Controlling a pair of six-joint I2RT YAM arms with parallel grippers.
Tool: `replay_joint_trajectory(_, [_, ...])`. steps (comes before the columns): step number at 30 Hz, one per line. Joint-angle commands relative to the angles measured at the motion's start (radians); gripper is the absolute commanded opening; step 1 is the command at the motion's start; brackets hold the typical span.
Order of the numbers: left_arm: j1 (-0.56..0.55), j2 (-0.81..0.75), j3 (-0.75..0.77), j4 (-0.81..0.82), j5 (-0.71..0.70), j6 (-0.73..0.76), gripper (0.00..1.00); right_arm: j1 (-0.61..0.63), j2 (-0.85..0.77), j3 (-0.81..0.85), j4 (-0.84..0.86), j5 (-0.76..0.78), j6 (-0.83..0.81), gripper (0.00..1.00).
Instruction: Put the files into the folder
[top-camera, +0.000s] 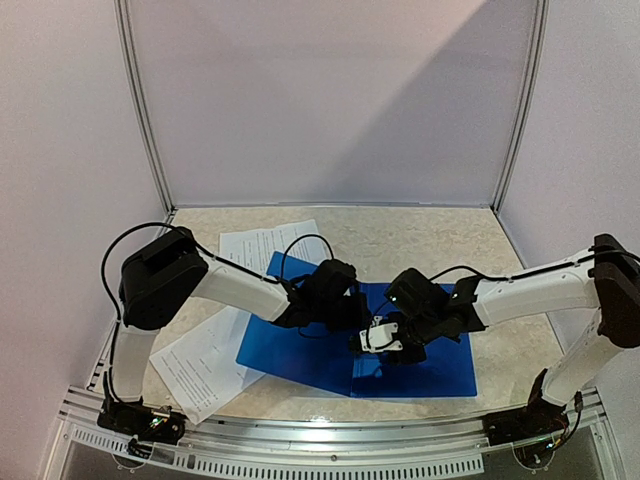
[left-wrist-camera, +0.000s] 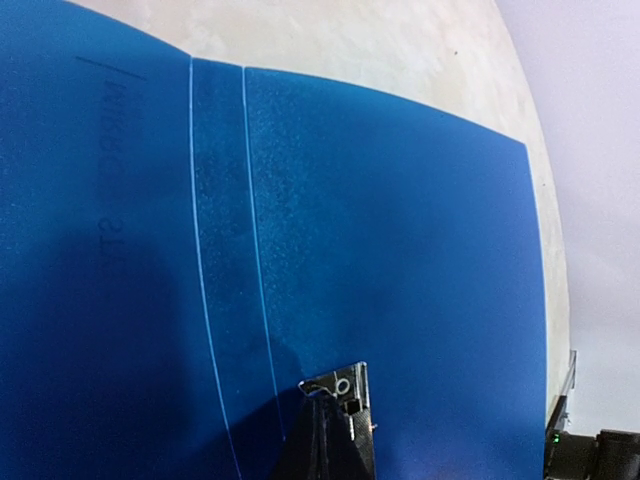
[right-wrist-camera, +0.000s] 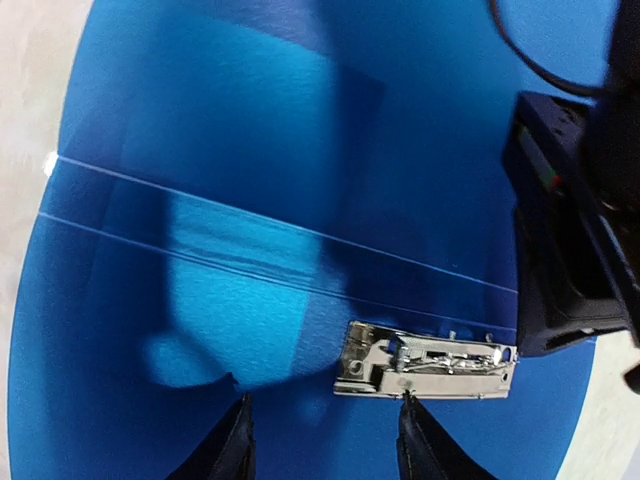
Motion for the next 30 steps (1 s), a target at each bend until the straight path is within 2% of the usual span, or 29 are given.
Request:
replay_joint_trajectory(1, [-0.015,0.041,0.002,-0.013,0.018,-0.009,0.0,0.052,-0.033,-0.044,0.09,0.097,-0.068,0.46])
replay_joint_trajectory(10, [-0.017,0.044,-0.001,-0.001,0.023,-0.016,0.0,0.057,-0.012,-0.012,0.142,0.154,-0.016,0.39])
replay_joint_trajectory(23, [-0.017,0.033,-0.021,0.012,0.02,-0.02,0.0,0.053,0.051,0.039,0.1,0.103,0.059,0.21])
replay_joint_trajectory(30, [-0.017,0.033,-0.022,0.022,0.021,-0.018,0.0,0.025,0.075,0.05,0.074,0.073,0.103,0.21])
